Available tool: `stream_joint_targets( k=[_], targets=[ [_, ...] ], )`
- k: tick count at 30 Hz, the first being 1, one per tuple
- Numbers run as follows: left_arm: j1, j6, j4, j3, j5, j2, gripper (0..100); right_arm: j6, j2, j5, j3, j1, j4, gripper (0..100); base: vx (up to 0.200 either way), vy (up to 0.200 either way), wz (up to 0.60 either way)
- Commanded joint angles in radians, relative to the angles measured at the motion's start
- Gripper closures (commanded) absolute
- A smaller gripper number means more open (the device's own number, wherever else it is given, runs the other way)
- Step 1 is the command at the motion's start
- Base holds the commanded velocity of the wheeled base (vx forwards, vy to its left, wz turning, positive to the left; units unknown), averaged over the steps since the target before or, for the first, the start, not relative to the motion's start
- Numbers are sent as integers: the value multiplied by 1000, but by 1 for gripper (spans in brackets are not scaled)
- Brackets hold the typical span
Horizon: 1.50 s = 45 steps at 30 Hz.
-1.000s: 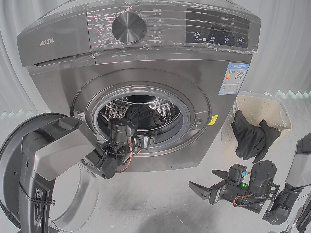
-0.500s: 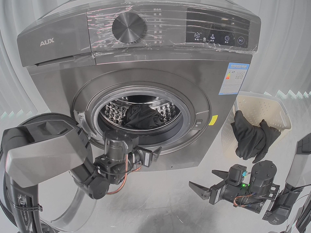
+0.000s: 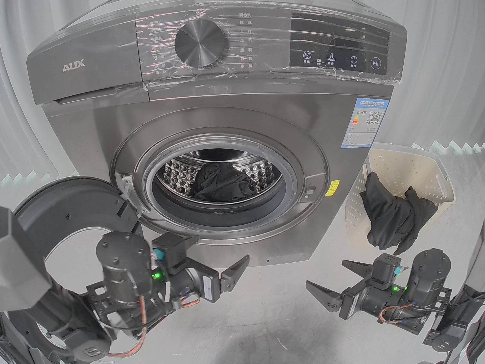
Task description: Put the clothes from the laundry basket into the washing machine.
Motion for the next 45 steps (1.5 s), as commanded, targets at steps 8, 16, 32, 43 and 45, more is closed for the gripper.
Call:
stream_joint_targets(
  k=[8, 16, 32, 43, 45],
  targets=[
    [-23, -41, 0, 212, 131, -354, 0, -46, -242, -148, 73, -6, 9, 0, 0, 0, 0],
    [-48, -33, -13, 344, 197, -475, 0, -34, -313, -237, 73, -9, 75, 0, 0, 0, 0],
    [23, -2, 307, 377, 228, -924, 0, 29, -462, -302, 73, -13, 256, 0, -150, 0, 0],
    [135, 13, 695, 377, 217, -1221, 0, 58, -764, -294, 73, -64, 641, 0, -164, 0, 0],
    [176, 27, 737, 377, 217, -1263, 0, 49, -787, -291, 73, -115, 639, 0, 0, 0, 0]
  ],
)
